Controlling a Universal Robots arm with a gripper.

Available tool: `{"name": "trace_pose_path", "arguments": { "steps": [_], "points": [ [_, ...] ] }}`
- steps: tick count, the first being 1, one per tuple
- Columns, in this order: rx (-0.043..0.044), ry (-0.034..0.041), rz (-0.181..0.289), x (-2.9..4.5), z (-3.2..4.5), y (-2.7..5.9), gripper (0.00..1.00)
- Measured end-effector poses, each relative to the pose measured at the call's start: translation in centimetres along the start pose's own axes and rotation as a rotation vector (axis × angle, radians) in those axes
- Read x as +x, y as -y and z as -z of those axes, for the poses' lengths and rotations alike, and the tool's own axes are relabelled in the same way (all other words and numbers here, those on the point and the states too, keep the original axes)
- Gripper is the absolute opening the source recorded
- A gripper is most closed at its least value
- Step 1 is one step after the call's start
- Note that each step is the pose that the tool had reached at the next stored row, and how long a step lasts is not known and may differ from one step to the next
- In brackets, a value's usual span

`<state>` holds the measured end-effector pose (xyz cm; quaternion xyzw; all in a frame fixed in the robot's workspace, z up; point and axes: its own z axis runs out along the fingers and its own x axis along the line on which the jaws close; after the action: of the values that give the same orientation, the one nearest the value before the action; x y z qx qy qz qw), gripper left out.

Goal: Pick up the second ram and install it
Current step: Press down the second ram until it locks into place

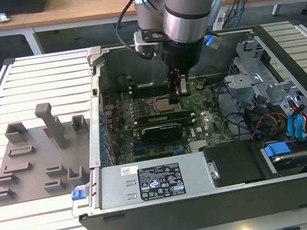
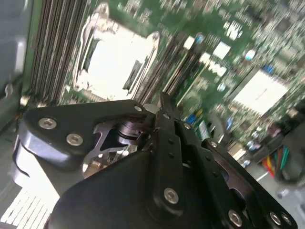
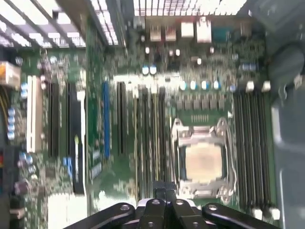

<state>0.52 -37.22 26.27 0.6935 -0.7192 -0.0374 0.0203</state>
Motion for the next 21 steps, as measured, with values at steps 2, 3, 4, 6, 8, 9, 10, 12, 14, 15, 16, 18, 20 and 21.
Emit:
{"name": "trace_pose_path", "arguments": {
  "steps": [2,3,4,6,8,9,10,12,14,15,16,18,20,21],
  "points": [
    [-0.0003,0.0,0.0,-0.03,-0.37,1.19,0.1],
    [-0.0004,0.0,0.0,-0.02,-0.64,1.61,0.1],
    [-0.0003,-0.0001,0.0,0.01,-1.04,1.74,0.1],
    [-0.0004,-0.0001,0.0,0.02,-1.6,1.79,0.1],
    [-0.0003,0.0,0.0,0.03,-2.1,1.87,0.1],
    [-0.0003,-0.0001,0.0,0.04,-2.45,1.91,0.1],
    [-0.0004,0.0,0.0,0.04,-2.72,1.94,0.1],
    [-0.0008,-0.0022,0.0,0.09,-3.39,2.01,0.1],
    [0.0015,0.0021,0.0,0.03,-3.06,1.98,0.1],
    [0.0062,0.0005,0.0,0.04,-2.2,1.5,0.1],
    [0.0092,0.0006,0.0,0.08,-2.26,0.69,0.1],
    [0.0143,0.0004,0.0,0.14,-2.44,-1.1,0.1],
    [0.0201,0.0007,0.0,0.22,-2.7,-2.82,0.1],
    [0.0216,0.0007,0.0,0.23,-2.78,-3.3,0.1]
  ]
}}
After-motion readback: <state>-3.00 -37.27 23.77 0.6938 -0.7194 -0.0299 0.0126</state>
